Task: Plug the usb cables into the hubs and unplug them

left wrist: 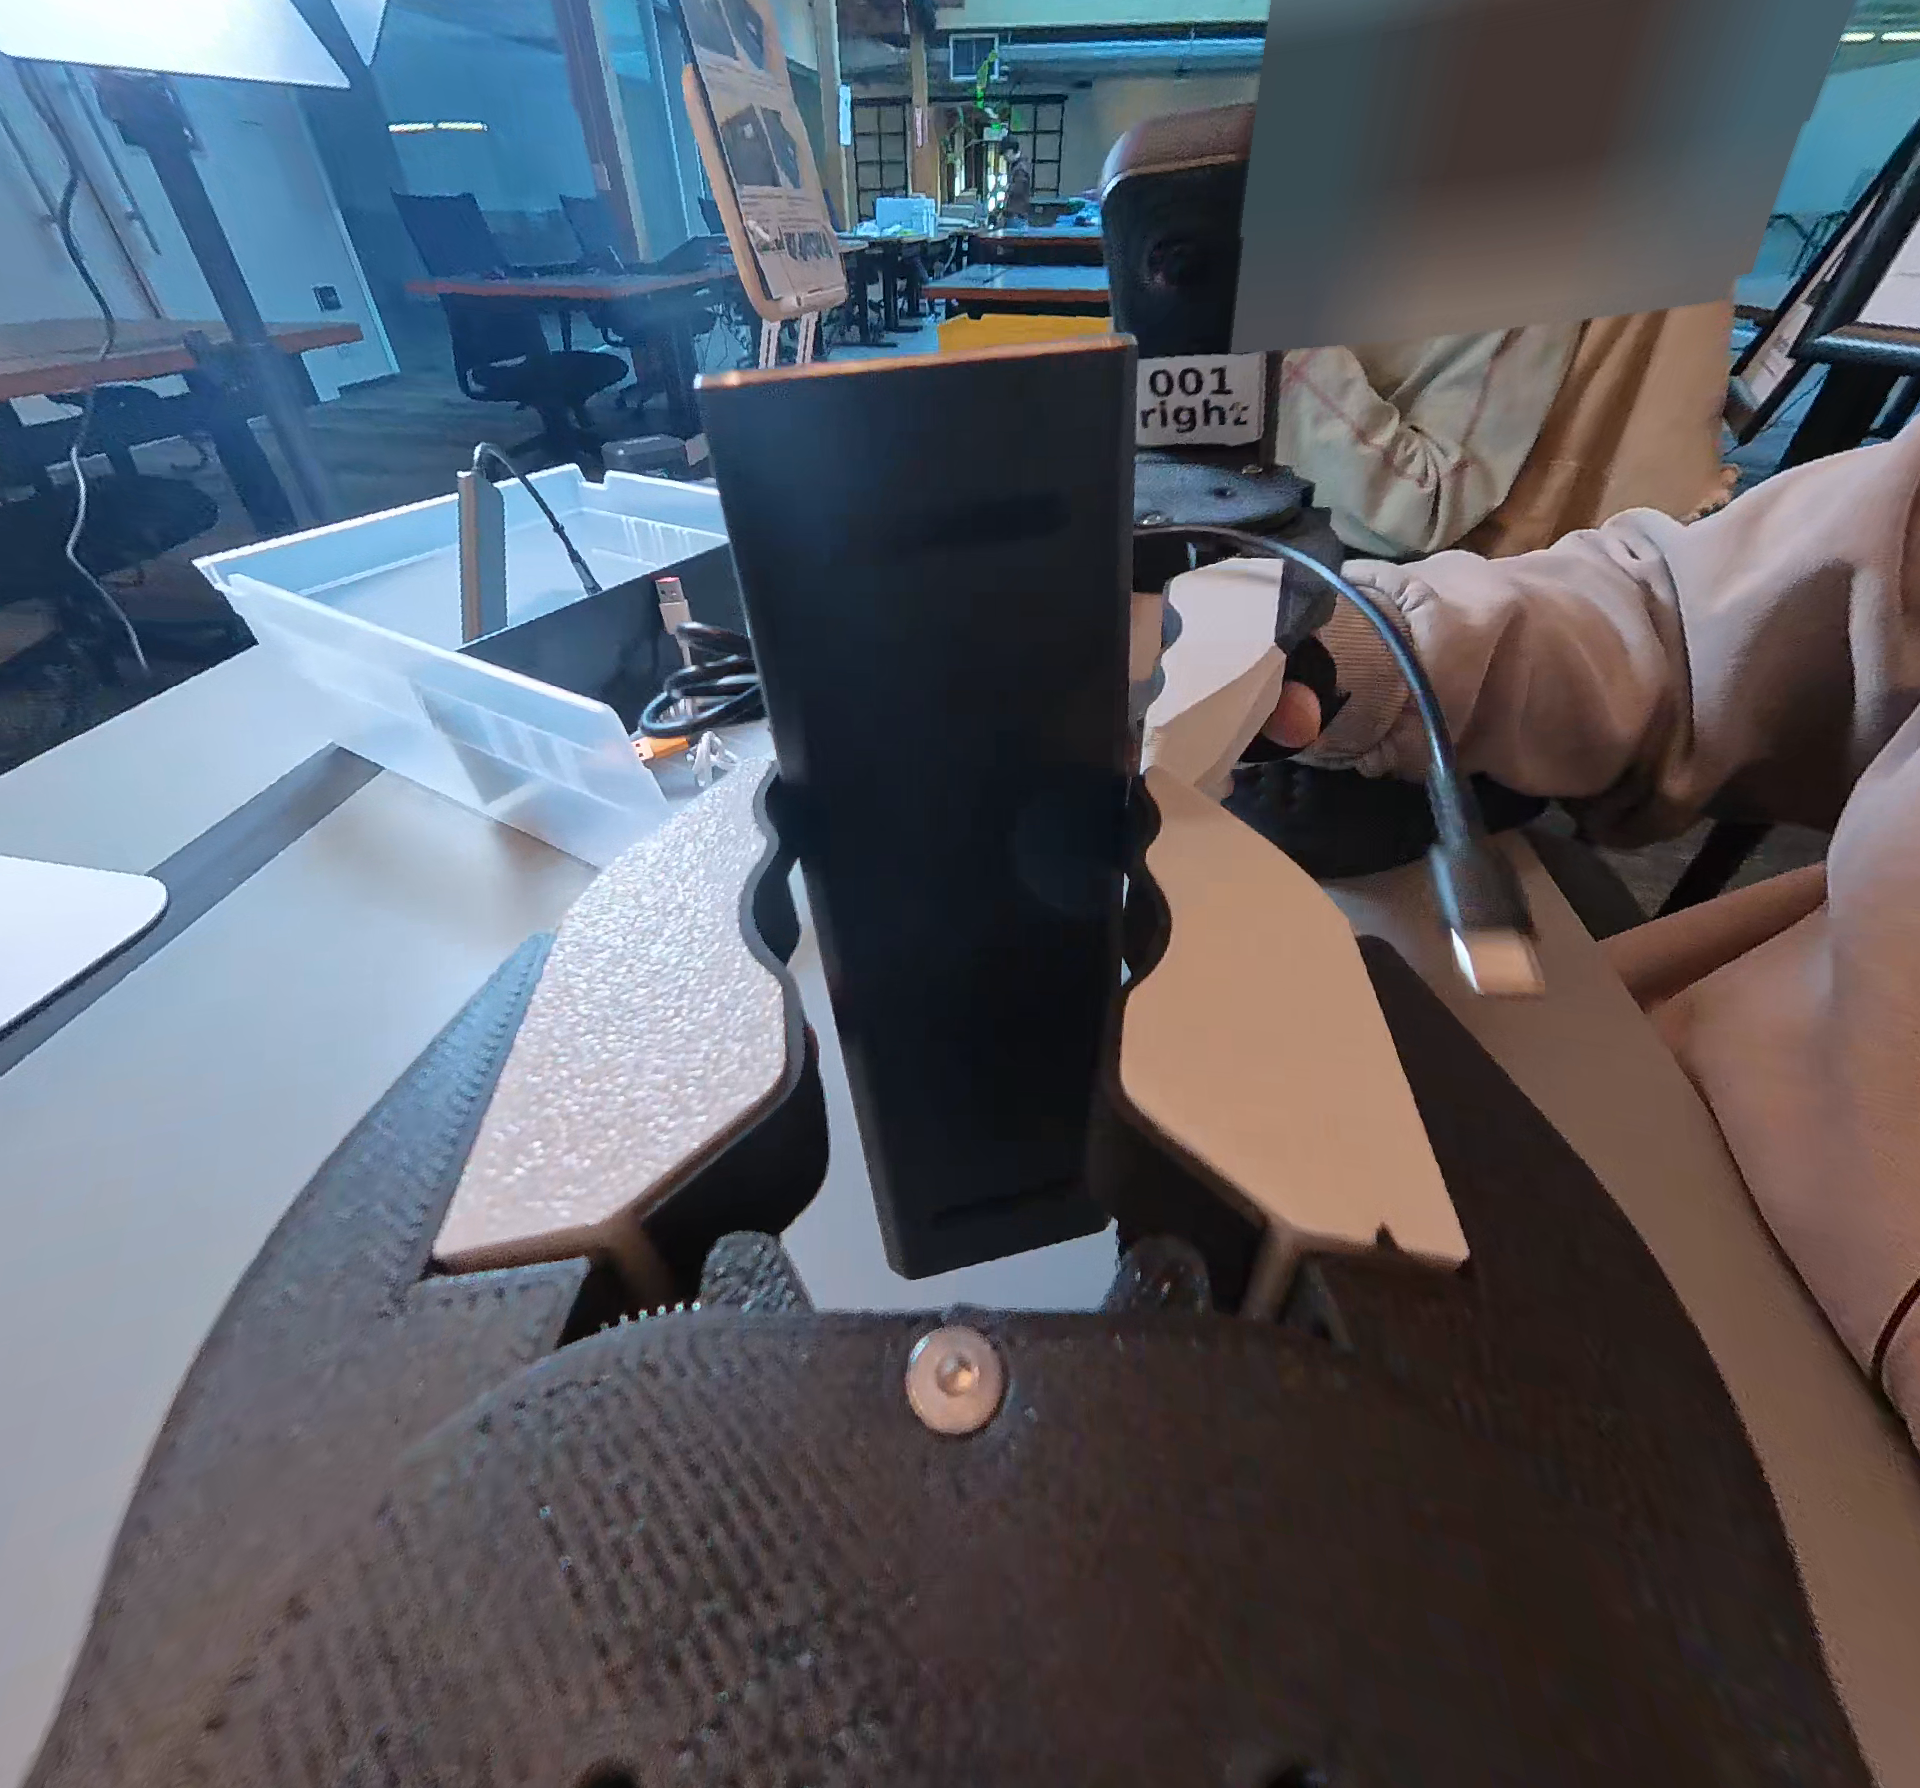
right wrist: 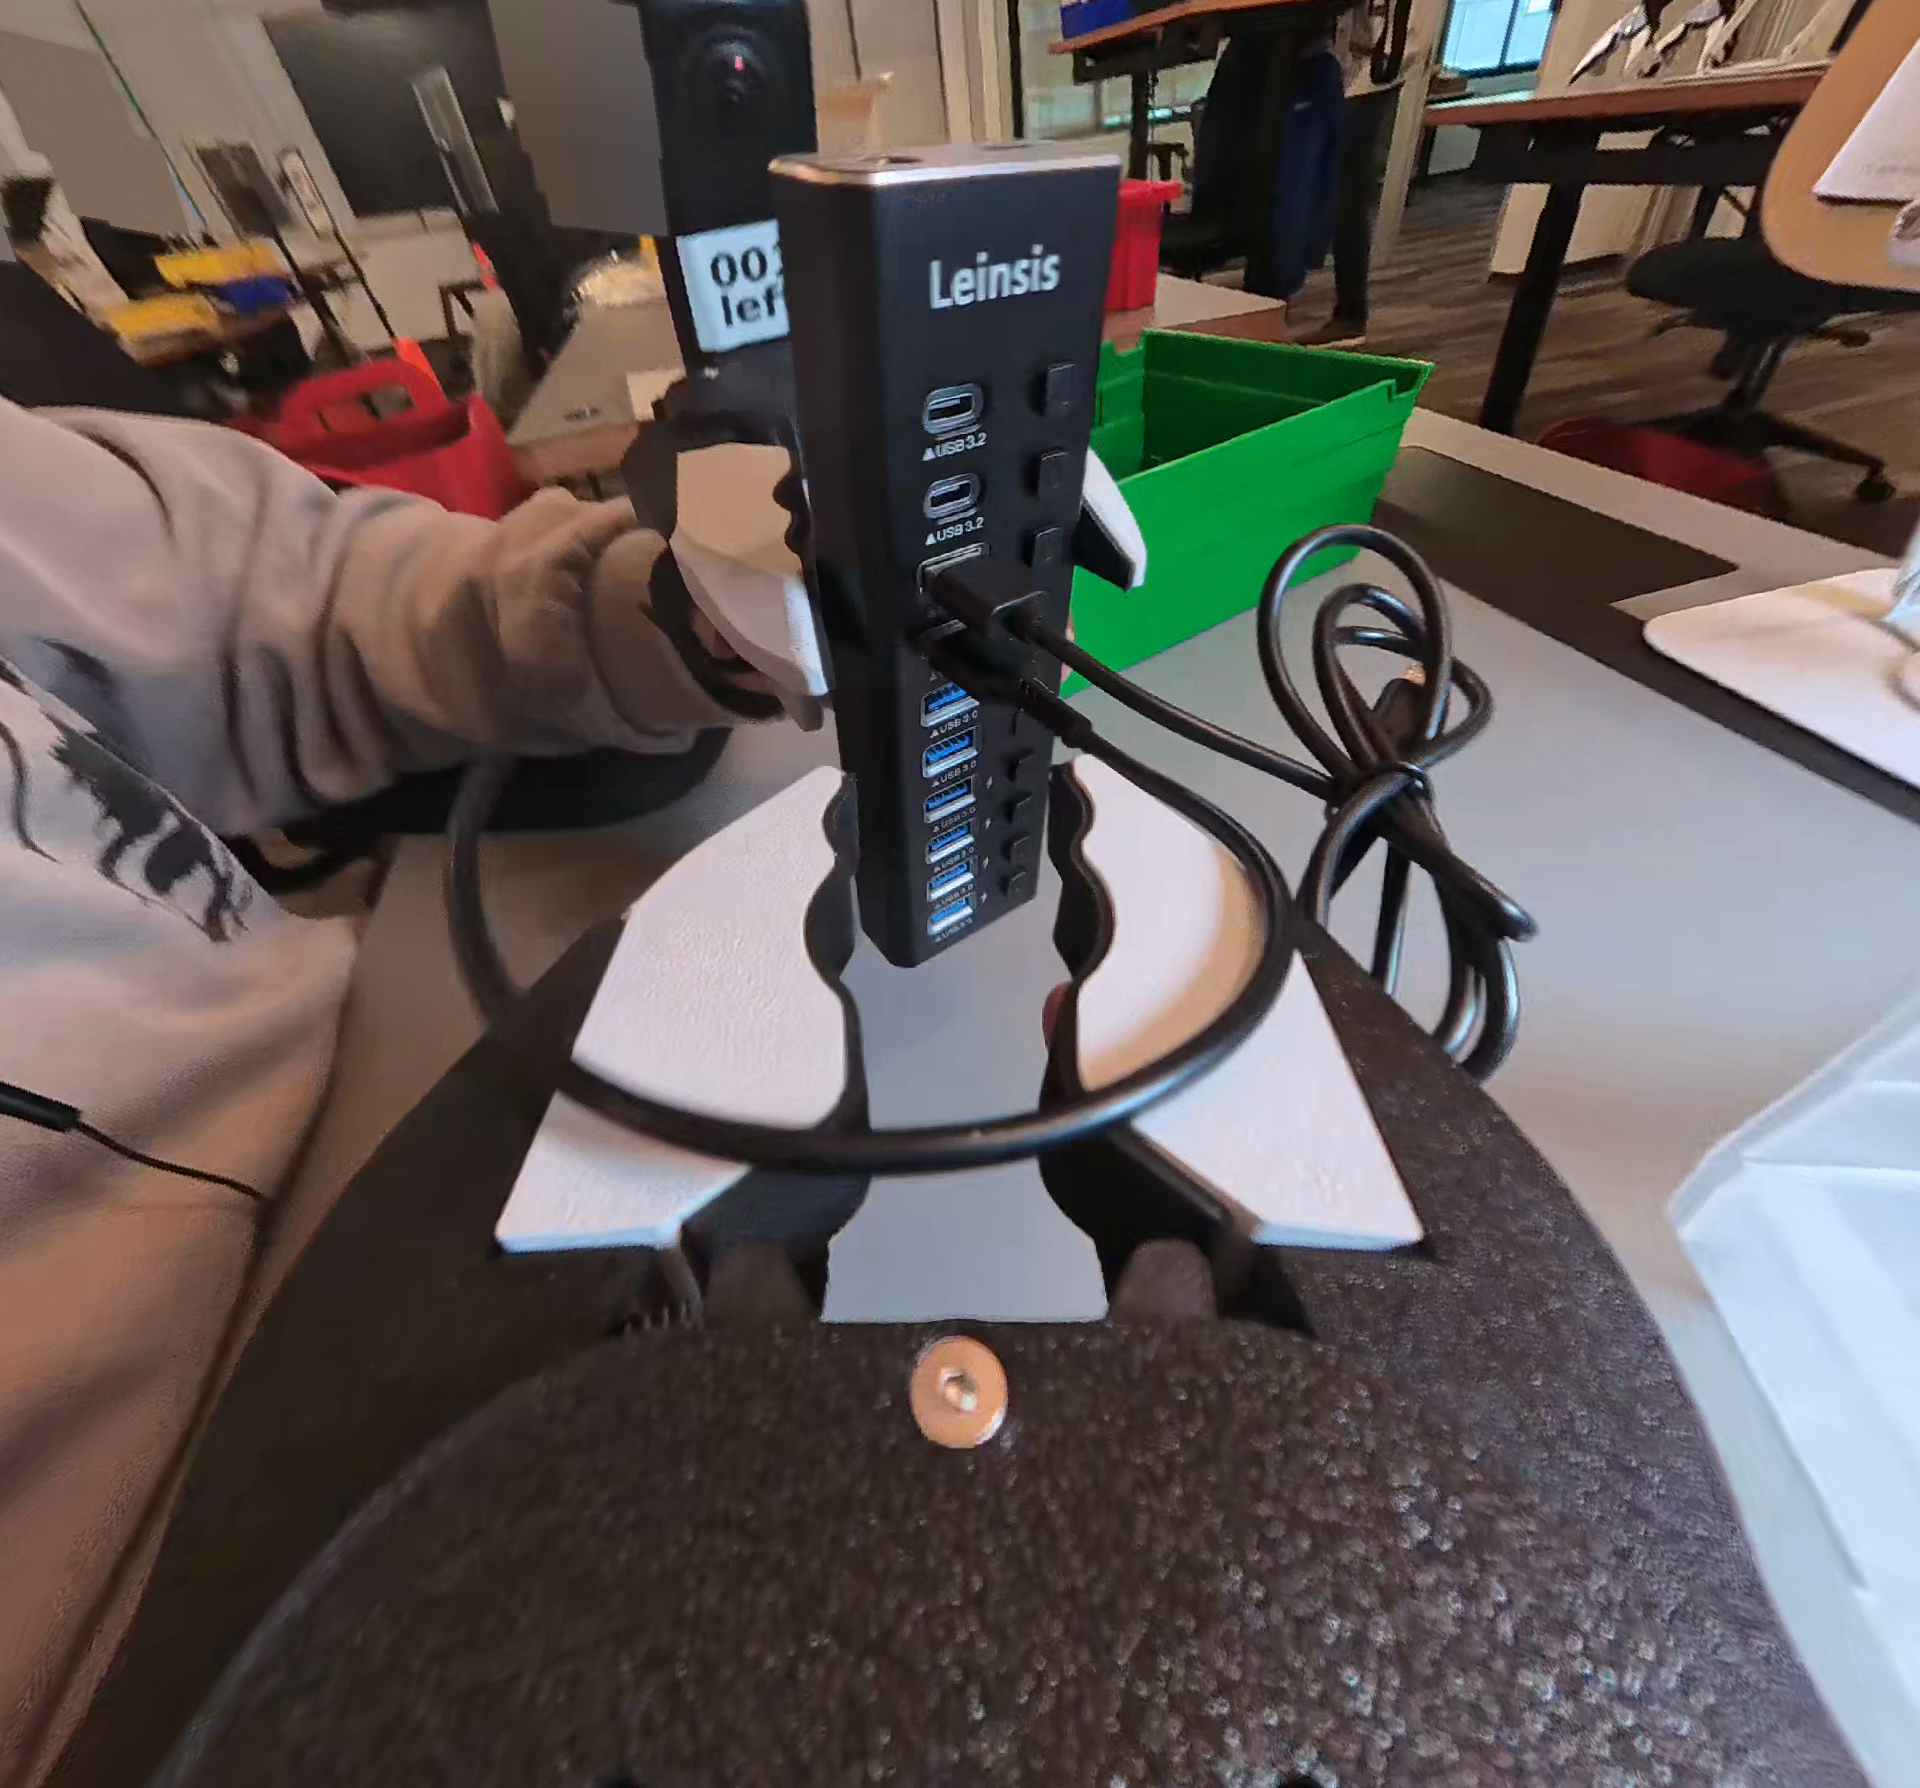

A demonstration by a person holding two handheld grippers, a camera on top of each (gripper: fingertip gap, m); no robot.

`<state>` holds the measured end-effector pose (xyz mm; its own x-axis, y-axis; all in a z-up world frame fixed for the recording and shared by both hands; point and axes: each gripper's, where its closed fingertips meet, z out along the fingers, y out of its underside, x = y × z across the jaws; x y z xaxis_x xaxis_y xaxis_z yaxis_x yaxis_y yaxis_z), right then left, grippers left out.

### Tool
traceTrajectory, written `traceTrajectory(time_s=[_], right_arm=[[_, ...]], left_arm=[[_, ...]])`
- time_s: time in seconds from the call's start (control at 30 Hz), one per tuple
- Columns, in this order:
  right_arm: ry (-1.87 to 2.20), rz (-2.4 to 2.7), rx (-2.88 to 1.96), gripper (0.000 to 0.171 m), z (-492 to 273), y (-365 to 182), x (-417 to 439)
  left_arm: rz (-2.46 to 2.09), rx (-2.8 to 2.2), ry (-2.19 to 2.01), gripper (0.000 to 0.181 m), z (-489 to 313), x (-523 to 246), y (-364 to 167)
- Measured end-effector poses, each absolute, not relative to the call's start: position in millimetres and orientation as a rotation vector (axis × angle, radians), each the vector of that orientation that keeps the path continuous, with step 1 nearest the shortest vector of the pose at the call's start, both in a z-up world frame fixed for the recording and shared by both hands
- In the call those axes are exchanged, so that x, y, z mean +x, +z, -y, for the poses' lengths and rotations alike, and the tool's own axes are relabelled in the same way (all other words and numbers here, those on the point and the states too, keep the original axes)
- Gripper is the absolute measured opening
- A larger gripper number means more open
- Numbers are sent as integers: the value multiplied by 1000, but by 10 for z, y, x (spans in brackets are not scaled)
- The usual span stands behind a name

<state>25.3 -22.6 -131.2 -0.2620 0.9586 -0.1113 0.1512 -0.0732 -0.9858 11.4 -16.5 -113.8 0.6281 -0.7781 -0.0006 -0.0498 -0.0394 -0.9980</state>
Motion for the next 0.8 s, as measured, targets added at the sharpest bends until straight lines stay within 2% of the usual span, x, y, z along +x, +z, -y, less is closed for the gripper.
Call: traceTrajectory(time_s=[0.1,0.23,0.53,0.63,0.73,0.8], right_arm=[[1466,1462,-1284,39,244,-1394,212],[1460,1566,-1250,62,442,-1562,124],[1196,1621,-1177,56,479,-1586,63],[1067,1645,-1208,56,446,-1651,39],[960,1684,-1205,56,475,-1743,19],[938,1688,-1172,56,464,-1737,16]], left_arm=[[-707,-1477,-733,61,198,153,-1086],[-701,-1423,-851,62,294,282,-1008],[-734,-1390,-848,61,350,401,-999],[-766,-1435,-728,81,302,440,-1058],[-852,-1440,-609,68,323,475,-1129],[-903,-1448,-566,68,346,471,-1158]])
